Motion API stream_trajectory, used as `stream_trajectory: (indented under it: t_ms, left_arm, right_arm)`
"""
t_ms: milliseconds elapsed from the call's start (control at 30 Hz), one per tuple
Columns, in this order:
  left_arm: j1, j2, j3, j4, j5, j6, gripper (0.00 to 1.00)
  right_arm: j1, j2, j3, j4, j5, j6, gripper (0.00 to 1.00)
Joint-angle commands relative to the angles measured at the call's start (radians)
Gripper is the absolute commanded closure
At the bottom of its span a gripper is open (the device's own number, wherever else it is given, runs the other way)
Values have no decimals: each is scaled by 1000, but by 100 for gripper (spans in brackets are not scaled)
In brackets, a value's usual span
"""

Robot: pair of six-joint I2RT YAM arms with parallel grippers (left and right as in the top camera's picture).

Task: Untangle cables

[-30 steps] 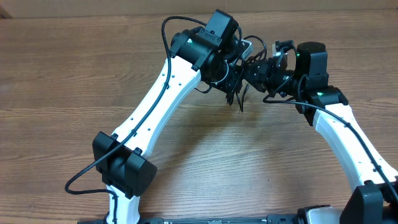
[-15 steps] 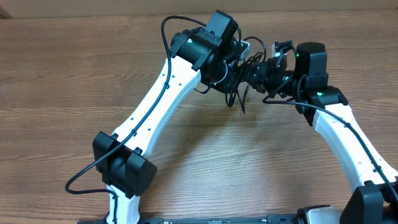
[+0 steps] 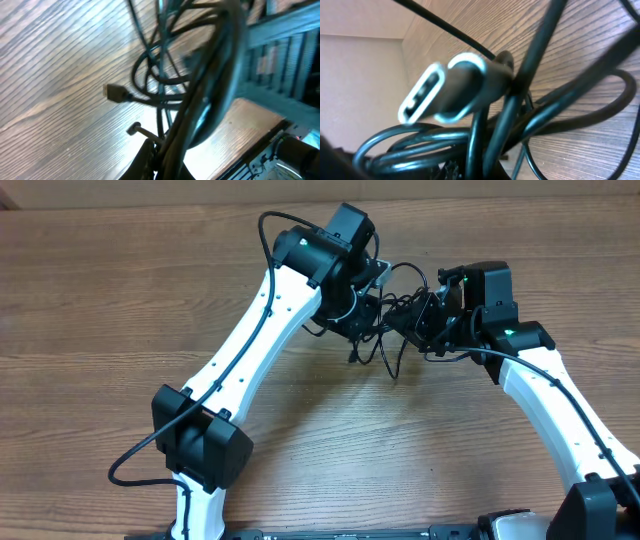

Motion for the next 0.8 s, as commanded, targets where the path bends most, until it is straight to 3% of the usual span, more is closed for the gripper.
stream_trajectory:
  t_ms: [0, 333, 600, 767]
  left_arm:
    - [104, -14, 5, -43, -248, -47, 96]
    - [190, -14, 5, -46, -266, -94, 96]
    - [192, -14, 5, -45, -279, -93, 96]
    - [192, -14, 5, -45, -271, -93, 95]
  right_arm:
    - [-101, -15, 19, -5, 11, -35, 96]
    - [-204, -15, 19, 116, -413, -58, 96]
    - [-209, -15, 19, 147, -528, -98, 96]
    - [-208, -15, 19, 130, -585, -248, 93]
